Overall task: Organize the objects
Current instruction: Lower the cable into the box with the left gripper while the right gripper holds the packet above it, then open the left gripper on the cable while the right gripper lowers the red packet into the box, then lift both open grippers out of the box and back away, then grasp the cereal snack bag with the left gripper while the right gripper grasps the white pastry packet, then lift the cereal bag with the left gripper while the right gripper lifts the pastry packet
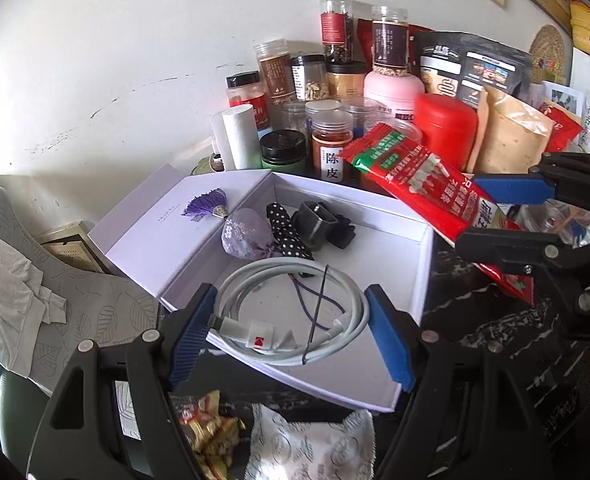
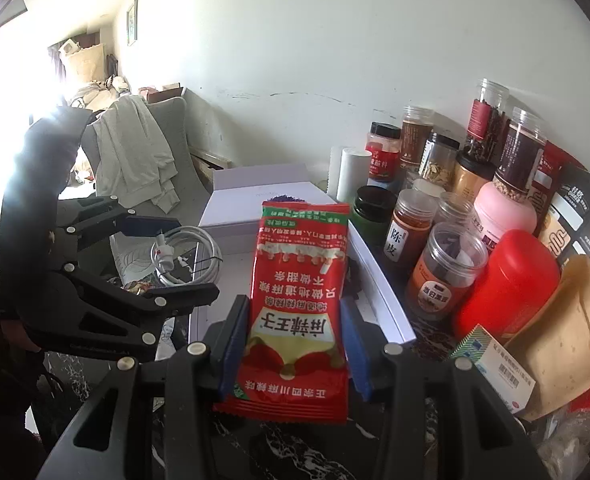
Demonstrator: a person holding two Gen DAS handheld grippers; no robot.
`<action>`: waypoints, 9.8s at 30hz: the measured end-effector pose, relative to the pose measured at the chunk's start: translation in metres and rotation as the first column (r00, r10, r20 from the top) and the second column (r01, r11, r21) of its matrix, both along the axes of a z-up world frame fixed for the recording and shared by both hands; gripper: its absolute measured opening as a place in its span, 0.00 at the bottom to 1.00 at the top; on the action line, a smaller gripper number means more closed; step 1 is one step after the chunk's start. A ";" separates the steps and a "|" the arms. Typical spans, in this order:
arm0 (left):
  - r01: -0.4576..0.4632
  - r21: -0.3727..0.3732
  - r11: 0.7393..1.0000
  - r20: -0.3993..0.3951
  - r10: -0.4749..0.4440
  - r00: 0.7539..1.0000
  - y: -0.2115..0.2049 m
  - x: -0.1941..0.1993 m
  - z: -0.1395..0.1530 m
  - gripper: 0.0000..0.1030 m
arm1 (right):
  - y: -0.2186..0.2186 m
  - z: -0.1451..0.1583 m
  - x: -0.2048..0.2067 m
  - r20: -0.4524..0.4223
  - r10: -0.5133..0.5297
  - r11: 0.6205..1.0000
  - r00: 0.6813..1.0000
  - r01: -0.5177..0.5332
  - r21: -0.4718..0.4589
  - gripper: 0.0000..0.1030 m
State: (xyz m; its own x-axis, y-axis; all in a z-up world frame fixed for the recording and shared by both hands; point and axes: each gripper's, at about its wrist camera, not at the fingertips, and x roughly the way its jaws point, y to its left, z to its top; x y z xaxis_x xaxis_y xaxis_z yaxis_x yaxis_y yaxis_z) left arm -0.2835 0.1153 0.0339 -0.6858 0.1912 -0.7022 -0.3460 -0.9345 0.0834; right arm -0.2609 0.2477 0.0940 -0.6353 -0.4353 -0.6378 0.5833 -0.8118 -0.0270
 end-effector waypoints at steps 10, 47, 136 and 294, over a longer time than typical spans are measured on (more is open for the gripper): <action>-0.009 -0.011 1.000 0.023 0.009 1.000 0.004 -0.058 -0.019 0.72 | -0.007 -0.009 -0.049 0.021 -0.027 0.999 0.999 0.027 -0.022 0.44; -0.045 -0.060 0.997 0.220 0.057 0.974 0.015 -0.140 -0.106 0.72 | -0.013 -0.087 -0.114 0.191 -0.074 0.997 0.979 0.068 0.039 0.44; -0.223 -0.032 0.974 -0.062 0.221 0.973 -0.015 0.078 0.109 0.77 | 0.005 0.086 0.068 -0.114 -0.103 0.995 0.988 0.103 -0.002 0.54; 0.055 0.057 0.997 0.225 -0.066 0.972 0.045 0.233 -0.103 0.57 | 0.022 -0.111 0.217 0.194 0.025 0.981 0.981 -0.062 0.186 0.62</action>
State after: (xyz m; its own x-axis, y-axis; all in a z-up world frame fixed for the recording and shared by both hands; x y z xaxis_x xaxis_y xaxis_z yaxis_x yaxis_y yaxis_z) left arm -0.0501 0.1603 -0.0689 -0.4962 0.2659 -0.8265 -0.4065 -0.9123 -0.0495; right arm -0.0441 0.2698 -0.0175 -0.4777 -0.3189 -0.8186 0.6270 -0.7764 -0.0634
